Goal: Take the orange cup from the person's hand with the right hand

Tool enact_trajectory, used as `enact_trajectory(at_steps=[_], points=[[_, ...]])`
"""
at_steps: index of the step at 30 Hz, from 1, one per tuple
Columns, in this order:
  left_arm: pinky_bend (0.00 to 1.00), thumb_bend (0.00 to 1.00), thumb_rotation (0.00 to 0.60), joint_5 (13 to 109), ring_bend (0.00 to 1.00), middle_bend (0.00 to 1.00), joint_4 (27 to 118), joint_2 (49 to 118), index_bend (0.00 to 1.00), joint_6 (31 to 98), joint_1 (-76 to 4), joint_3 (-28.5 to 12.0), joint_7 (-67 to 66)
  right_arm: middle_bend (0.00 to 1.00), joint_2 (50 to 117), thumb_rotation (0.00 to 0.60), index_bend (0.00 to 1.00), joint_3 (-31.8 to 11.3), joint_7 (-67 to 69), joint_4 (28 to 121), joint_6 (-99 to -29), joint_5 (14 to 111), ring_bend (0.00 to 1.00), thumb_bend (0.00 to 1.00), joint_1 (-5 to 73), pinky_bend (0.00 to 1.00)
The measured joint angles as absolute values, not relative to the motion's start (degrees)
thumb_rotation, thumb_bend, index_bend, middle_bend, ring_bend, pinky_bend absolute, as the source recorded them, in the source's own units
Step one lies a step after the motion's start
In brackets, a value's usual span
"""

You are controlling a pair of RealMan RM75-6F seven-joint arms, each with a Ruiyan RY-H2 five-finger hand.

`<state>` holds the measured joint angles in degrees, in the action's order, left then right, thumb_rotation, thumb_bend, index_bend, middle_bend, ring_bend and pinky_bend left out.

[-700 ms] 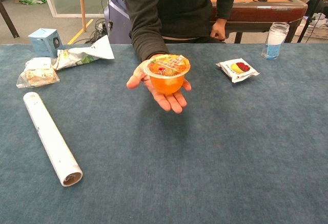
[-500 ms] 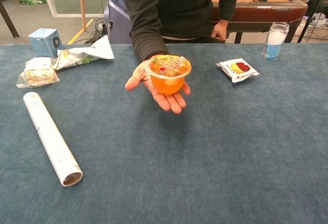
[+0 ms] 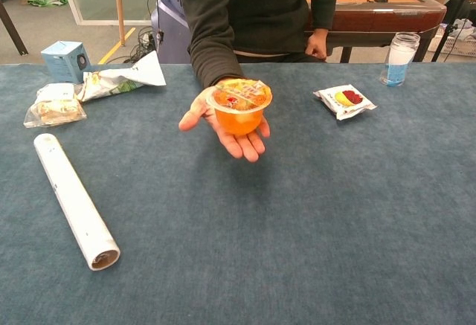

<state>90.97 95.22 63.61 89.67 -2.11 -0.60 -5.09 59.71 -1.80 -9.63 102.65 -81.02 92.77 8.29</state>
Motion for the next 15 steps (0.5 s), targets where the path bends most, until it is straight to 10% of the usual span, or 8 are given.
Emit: enact_trajectory(at_steps=[15], points=[[0.02, 0.21, 0.600, 91.8, 0.09, 0.07, 95.3, 63.2, 0.15, 90.9, -1.5, -0.3, -4.6, 0.14, 59.1, 0.600, 0.09, -7.8, -15.7, 109.1, -59.6, 88.2, 0.03, 0.21, 25.0, 0.18]])
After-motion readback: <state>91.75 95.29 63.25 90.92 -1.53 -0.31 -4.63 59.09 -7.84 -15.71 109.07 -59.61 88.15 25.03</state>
